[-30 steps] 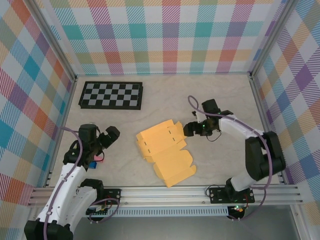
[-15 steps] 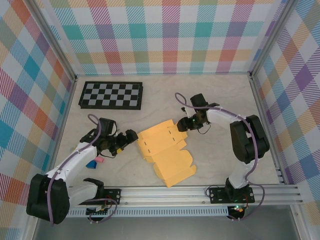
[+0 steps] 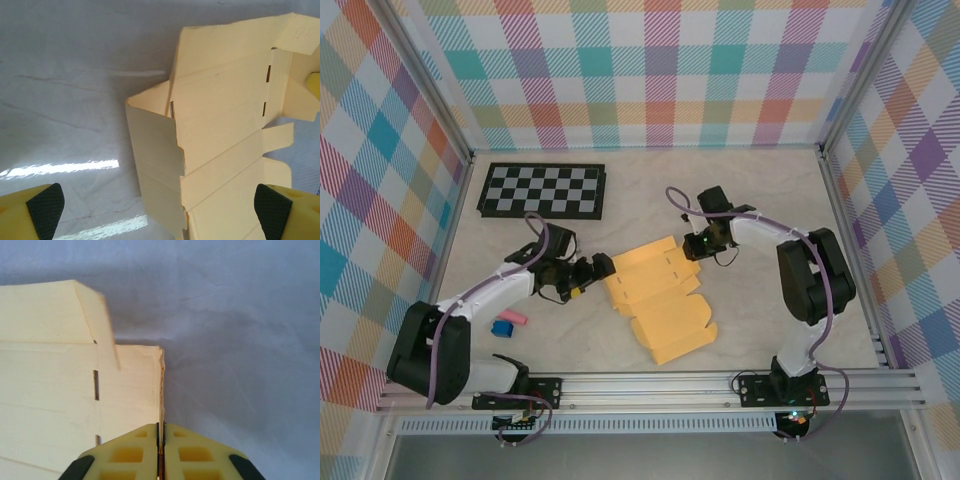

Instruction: Fold the paper box

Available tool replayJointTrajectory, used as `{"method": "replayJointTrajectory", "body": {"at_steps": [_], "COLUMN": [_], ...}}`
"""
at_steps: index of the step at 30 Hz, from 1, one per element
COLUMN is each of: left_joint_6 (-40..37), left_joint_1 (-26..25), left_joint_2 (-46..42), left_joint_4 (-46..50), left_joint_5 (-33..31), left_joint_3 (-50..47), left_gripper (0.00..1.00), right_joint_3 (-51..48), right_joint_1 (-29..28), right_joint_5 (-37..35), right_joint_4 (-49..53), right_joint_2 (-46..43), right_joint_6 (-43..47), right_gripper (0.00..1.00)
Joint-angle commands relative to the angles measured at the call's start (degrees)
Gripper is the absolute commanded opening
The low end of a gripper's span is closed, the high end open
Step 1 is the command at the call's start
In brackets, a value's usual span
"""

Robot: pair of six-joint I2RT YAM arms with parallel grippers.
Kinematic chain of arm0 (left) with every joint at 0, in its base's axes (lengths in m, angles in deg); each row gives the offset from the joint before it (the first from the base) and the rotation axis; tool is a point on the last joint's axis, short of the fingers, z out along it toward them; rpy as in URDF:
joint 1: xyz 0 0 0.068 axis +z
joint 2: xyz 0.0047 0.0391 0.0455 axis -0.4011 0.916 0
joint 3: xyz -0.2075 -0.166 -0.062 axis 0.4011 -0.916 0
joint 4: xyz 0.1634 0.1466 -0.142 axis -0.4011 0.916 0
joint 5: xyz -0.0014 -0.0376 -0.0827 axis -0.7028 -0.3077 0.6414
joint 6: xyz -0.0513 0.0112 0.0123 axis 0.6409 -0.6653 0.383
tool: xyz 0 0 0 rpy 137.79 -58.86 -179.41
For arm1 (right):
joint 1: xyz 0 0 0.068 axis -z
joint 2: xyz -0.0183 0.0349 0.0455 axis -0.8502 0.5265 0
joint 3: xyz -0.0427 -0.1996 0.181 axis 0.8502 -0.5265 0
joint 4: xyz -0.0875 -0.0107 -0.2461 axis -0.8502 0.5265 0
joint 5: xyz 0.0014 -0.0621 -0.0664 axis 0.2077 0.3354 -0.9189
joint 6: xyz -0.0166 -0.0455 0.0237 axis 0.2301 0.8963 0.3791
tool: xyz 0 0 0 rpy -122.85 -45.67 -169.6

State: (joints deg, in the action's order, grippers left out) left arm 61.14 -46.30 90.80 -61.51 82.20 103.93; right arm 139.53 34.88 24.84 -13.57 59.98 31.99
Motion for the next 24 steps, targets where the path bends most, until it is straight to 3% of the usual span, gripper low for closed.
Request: {"method": "replayJointTrajectory", "body": {"at_steps": [1,6,10,12,18,24], "left_joint_6": [-0.84,-0.68,-1.07,-1.73,-4.84,-5.7], "left_joint_1": [-2.17,-5.54,-7.46,-7.75,-7.71,-7.89], "left_joint_2": [3.32,11.89,17.53,19.14,20.95,21.81], "left_joint_4": [-2.93,-7.1,-7.49,-6.32,-1.44,-0.85], "left_joint_5": [-1.92,-3.58,-4.8,-7.28,-13.64,-14.07], "left_joint_3": [3.63,9.3,13.55,14.61,15.76,16.01], "left_gripper": [1.0,0.96,0.78,0.63,0.34,0.31], "right_joint_3": [-1.02,-6.26,-8.57,-9.01,-11.39,-12.24], "right_joint_1": [0.06,0.34,0.84,1.32,4.48,5.32], "right_joint_5": [-5.66,-7.63,-7.56,-8.61,-7.09,-6.95], "right_joint_4": [-0.37,-4.66,-6.18,-5.88,-7.38,-7.31], "right_joint_2": [-5.37,-9.83,-11.21,-11.39,-13.59,-14.27], "right_joint_6": [0.66,-2.97,-5.16,-6.4,-8.25,-7.94], "right_gripper": [0.07,0.06,0.06,0.05,0.06,0.11]}}
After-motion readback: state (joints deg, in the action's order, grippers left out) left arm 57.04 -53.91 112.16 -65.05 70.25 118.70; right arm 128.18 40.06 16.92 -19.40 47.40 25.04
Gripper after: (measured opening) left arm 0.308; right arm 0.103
